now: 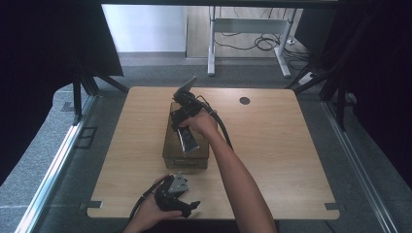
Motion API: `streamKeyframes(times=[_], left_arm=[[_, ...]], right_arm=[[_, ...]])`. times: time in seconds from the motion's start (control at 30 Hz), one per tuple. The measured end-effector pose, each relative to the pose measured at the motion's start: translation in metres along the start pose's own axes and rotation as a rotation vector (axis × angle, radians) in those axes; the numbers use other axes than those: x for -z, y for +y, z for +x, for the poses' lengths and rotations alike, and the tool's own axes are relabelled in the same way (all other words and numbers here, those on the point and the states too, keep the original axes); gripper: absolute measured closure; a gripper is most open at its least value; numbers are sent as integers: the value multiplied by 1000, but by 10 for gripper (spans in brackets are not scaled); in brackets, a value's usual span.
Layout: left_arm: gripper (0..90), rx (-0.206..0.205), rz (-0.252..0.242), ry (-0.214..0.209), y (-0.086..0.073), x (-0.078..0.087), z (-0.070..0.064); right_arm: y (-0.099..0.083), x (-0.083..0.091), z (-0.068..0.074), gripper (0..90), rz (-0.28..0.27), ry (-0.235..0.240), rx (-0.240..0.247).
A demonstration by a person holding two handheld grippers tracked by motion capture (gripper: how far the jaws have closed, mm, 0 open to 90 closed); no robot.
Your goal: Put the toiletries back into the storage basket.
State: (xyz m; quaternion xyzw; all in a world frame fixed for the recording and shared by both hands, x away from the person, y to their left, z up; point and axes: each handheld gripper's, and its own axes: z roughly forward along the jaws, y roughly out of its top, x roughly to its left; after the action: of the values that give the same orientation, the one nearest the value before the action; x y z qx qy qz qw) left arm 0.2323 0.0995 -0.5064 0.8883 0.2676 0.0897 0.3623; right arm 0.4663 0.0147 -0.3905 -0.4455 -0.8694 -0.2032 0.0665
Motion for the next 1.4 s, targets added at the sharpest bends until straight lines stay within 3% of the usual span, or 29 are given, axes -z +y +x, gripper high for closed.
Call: streamKeyframes(times=[0.23,0.63,0.83,1.4], left_arm=[[152,8,4,7,0,0,1],[153,6,-1,4,0,3,3],[154,4,-4,2,1,4,1],[153,1,-1,0,1,4,-1]], right_arm=[[5,-8,-5,482,-8,-6,-60],[13,-17,-4,482,-20,-17,-114],[11,-22,-11,482,-29,-28,-173],[5,-47,-15,482,-43,14,-292]])
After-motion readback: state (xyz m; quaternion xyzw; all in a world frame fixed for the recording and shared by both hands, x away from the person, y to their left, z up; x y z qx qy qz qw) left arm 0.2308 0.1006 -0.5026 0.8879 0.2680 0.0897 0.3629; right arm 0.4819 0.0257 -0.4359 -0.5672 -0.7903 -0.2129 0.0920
